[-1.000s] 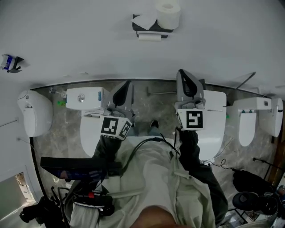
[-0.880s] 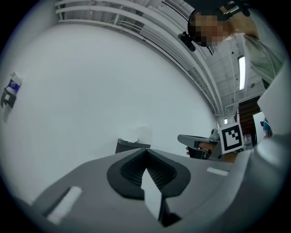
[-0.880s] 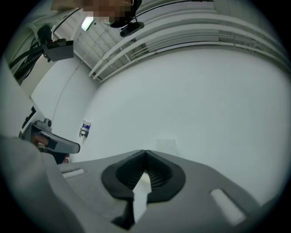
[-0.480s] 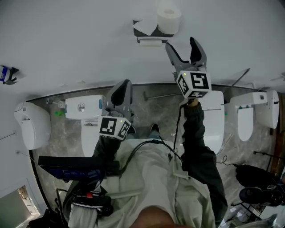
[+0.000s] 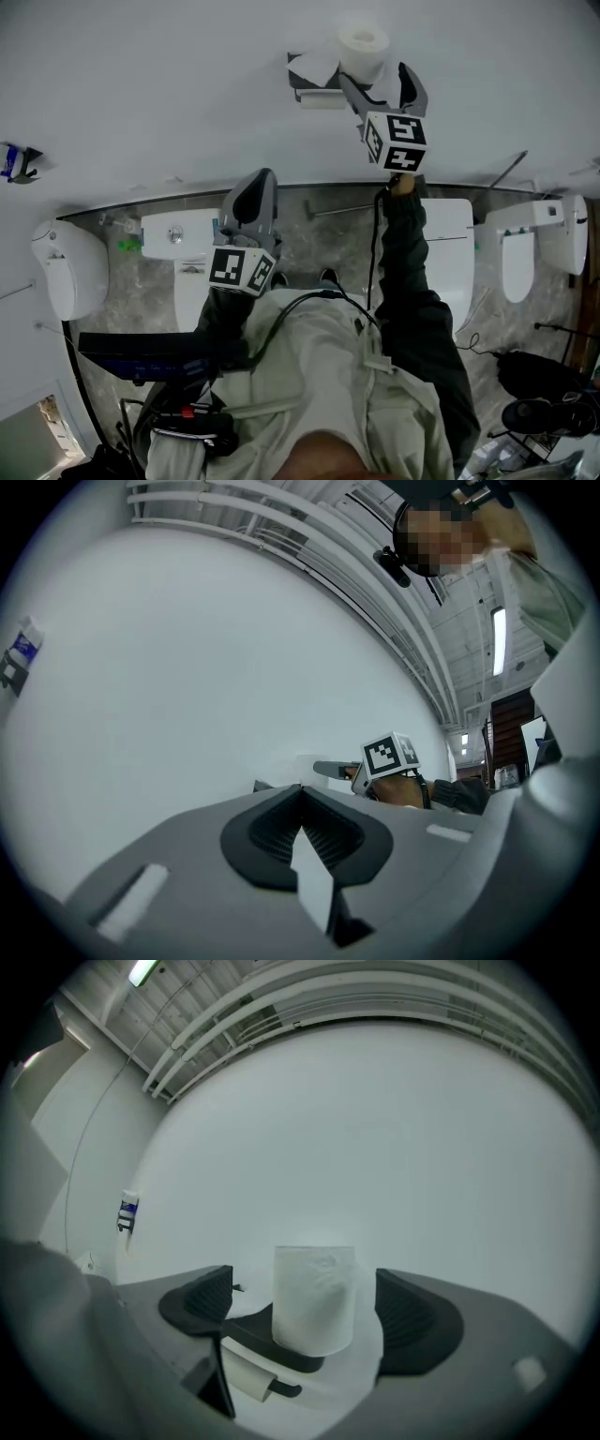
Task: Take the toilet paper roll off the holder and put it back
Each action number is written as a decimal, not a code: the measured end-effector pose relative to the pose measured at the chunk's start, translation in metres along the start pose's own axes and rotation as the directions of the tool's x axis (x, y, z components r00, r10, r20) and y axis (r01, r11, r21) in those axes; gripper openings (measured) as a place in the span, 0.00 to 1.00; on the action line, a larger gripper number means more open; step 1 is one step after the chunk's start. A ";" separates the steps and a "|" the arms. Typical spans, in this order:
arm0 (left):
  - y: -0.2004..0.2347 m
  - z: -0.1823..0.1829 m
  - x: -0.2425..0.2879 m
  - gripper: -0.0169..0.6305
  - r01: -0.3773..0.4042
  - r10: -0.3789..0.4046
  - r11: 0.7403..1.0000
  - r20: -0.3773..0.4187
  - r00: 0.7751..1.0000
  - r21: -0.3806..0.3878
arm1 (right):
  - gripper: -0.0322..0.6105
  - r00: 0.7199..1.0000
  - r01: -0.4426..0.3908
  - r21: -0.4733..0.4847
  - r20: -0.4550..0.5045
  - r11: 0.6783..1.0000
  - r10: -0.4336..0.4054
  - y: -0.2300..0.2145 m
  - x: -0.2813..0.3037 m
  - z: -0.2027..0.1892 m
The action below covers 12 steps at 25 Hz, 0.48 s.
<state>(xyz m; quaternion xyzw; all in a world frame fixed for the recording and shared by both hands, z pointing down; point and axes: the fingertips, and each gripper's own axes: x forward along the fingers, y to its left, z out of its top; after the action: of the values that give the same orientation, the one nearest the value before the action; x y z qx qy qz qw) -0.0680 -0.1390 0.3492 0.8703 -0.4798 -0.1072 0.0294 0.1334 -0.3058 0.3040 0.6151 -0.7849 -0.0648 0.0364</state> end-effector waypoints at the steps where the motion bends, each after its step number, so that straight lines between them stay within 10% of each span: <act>1: 0.002 0.000 0.001 0.04 -0.005 0.005 1.000 0.000 1.000 0.000 | 0.78 1.000 0.008 -0.009 -0.002 1.000 -0.008 -0.001 0.002 0.000; 12: 0.019 -0.004 0.017 0.04 -0.034 0.034 0.999 0.001 0.999 0.004 | 0.78 0.997 0.013 -0.042 -0.077 0.999 -0.016 -0.010 0.057 -0.018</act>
<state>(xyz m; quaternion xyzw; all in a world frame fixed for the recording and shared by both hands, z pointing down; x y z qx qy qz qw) -0.0739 -0.1636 0.3536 0.8619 -0.4948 -0.1064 0.0293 0.1316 -0.3647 0.3196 0.6219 -0.7770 -0.0574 0.0792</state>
